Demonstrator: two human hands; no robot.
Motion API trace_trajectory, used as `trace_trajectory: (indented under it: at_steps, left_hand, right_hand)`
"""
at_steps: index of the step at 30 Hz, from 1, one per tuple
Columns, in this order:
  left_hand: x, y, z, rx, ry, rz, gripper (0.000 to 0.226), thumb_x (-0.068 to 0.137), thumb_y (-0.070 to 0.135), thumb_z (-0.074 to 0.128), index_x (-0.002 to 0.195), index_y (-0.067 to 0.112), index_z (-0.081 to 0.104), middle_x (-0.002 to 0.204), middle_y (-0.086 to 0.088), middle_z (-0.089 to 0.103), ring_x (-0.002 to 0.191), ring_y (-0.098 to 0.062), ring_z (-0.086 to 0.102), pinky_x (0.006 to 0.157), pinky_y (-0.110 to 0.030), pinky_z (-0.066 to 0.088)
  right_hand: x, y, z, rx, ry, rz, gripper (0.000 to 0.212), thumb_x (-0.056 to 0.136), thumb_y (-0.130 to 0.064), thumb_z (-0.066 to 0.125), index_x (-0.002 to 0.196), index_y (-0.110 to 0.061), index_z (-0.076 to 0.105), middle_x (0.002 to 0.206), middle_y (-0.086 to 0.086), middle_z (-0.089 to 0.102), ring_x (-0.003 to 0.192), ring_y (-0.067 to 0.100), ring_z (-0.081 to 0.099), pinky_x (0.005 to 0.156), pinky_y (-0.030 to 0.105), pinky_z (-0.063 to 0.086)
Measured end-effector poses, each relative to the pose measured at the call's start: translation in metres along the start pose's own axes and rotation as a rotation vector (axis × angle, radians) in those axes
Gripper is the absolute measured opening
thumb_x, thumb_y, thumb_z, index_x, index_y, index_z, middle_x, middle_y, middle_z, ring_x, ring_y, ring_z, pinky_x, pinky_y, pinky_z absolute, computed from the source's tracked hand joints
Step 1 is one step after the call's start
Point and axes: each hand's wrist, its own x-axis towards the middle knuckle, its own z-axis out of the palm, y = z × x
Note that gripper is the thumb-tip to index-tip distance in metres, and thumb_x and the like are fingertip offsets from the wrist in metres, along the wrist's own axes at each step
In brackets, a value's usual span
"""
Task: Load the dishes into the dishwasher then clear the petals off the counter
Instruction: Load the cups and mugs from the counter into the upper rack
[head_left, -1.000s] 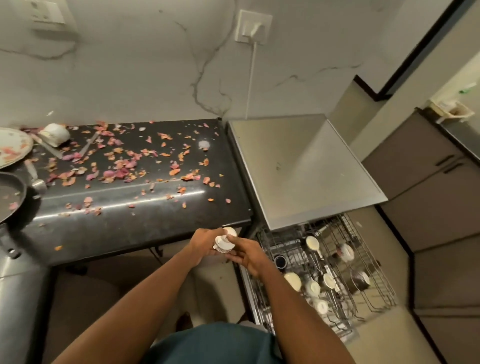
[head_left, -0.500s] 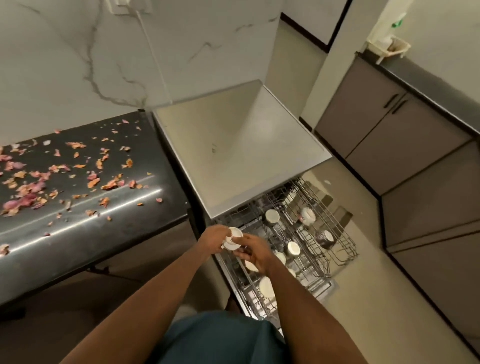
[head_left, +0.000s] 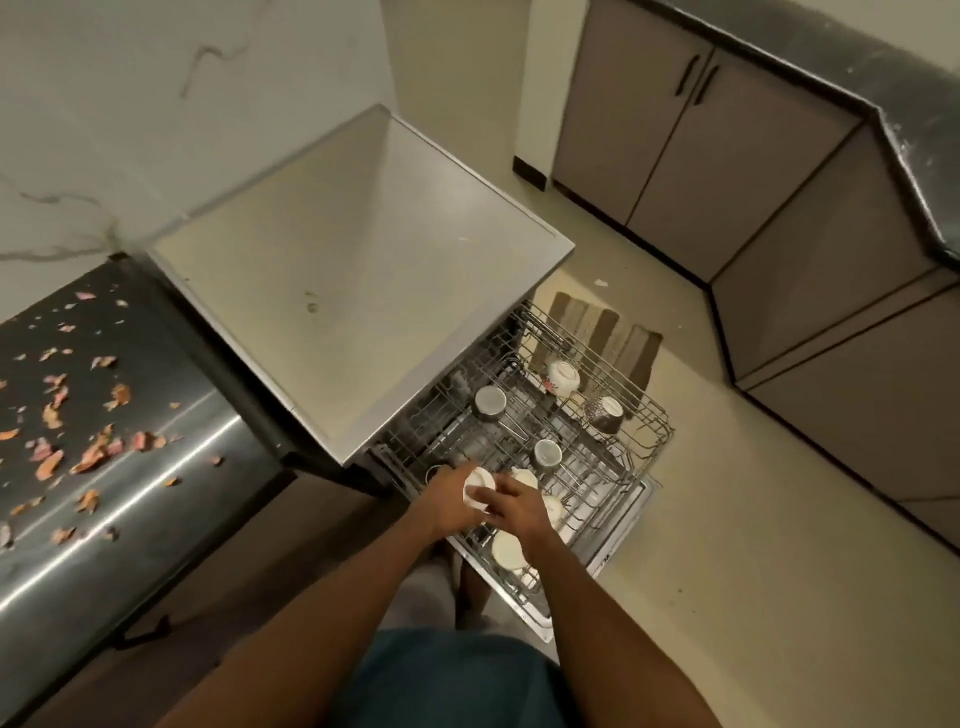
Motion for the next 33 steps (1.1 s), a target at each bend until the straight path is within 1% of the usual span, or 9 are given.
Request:
trace_trajectory:
  at_steps: [4,8,12,14,20,22,24,29,33]
  left_hand:
    - [0.010,0.030,-0.002,0.064,0.037,-0.011,0.066,0.062,0.038,0.064,0.123,0.014,0.060,0.111,-0.005,0.066,0.103,-0.024,0.064,0.085,-0.034,0.051]
    - [0.036,0.040,-0.002,0.081,-0.017,-0.047,0.044,0.073,0.014,0.079,0.114,0.006,0.063,0.103,-0.002,0.062,0.098,-0.021,0.062,0.074,-0.022,0.038]
    - [0.072,0.036,-0.001,0.077,-0.035,-0.054,0.057,0.078,0.010,0.077,0.132,0.007,0.060,0.126,-0.012,0.066,0.117,-0.028,0.061,0.088,-0.021,0.039]
    - [0.091,0.033,-0.002,0.063,-0.053,-0.078,0.053,0.078,0.008,0.079,0.129,0.006,0.064,0.123,-0.012,0.068,0.112,-0.025,0.063,0.088,-0.022,0.041]
    - [0.155,0.010,0.006,-0.153,-0.027,-0.308,0.050,0.077,0.024,0.086,0.118,0.009,0.063,0.110,-0.011,0.070,0.099,-0.025,0.066,0.078,-0.030,0.048]
    - [0.175,0.002,0.017,-0.193,-0.026,-0.373,0.059,0.075,0.029,0.088,0.122,0.009,0.057,0.113,-0.012,0.068,0.102,-0.029,0.066,0.080,-0.034,0.050]
    - [0.191,-0.005,0.030,-0.219,-0.024,-0.419,0.061,0.074,0.031,0.088,0.120,0.009,0.054,0.112,-0.012,0.066,0.101,-0.030,0.065,0.076,-0.034,0.051]
    - [0.235,-0.035,0.054,-0.212,0.015,-0.496,0.082,0.048,0.051,0.082,0.117,0.014,0.056,0.107,-0.008,0.068,0.094,-0.027,0.068,0.081,-0.045,0.061]
    - [0.258,-0.041,0.053,-0.113,0.023,-0.491,0.074,0.057,0.044,0.091,0.114,0.009,0.059,0.106,-0.007,0.069,0.095,-0.025,0.067,0.079,-0.039,0.060]
  right_hand:
    - [0.014,0.000,-0.008,0.001,0.104,-0.017,0.039,0.070,-0.022,0.095,0.104,-0.014,0.078,0.087,0.000,0.075,0.078,0.013,0.070,0.068,0.028,0.056]
    - [0.036,0.005,-0.018,-0.016,0.192,0.023,0.053,0.063,-0.033,0.099,0.108,-0.020,0.074,0.099,-0.003,0.077,0.091,0.016,0.074,0.073,0.032,0.059]
    - [0.073,0.006,-0.022,-0.022,0.236,0.071,0.068,0.055,-0.037,0.097,0.114,-0.024,0.064,0.111,-0.001,0.075,0.099,0.020,0.074,0.084,0.044,0.063]
    - [0.090,0.002,-0.022,-0.049,0.229,0.076,0.062,0.062,-0.034,0.095,0.114,-0.020,0.065,0.113,0.002,0.073,0.103,0.021,0.072,0.087,0.046,0.062]
    - [0.131,-0.006,-0.036,-0.103,0.217,0.051,0.032,0.090,-0.016,0.079,0.120,-0.008,0.071,0.117,0.007,0.073,0.103,0.023,0.069,0.089,0.038,0.058]
    - [0.142,-0.002,-0.043,-0.066,0.212,0.088,0.027,0.094,-0.015,0.075,0.120,-0.013,0.070,0.118,0.004,0.072,0.102,0.020,0.068,0.085,0.032,0.058]
    - [0.153,0.005,-0.046,-0.028,0.233,0.120,0.022,0.096,-0.012,0.070,0.115,-0.021,0.071,0.119,0.002,0.072,0.108,0.022,0.069,0.093,0.038,0.059]
    - [0.177,0.019,-0.044,-0.038,0.259,0.162,0.040,0.094,0.006,0.055,0.129,-0.008,0.068,0.128,0.008,0.069,0.110,0.020,0.066,0.098,0.038,0.056]
    - [0.191,0.024,-0.037,-0.105,0.242,0.175,0.046,0.092,0.005,0.054,0.135,-0.009,0.065,0.133,0.004,0.066,0.119,0.020,0.061,0.105,0.040,0.051]
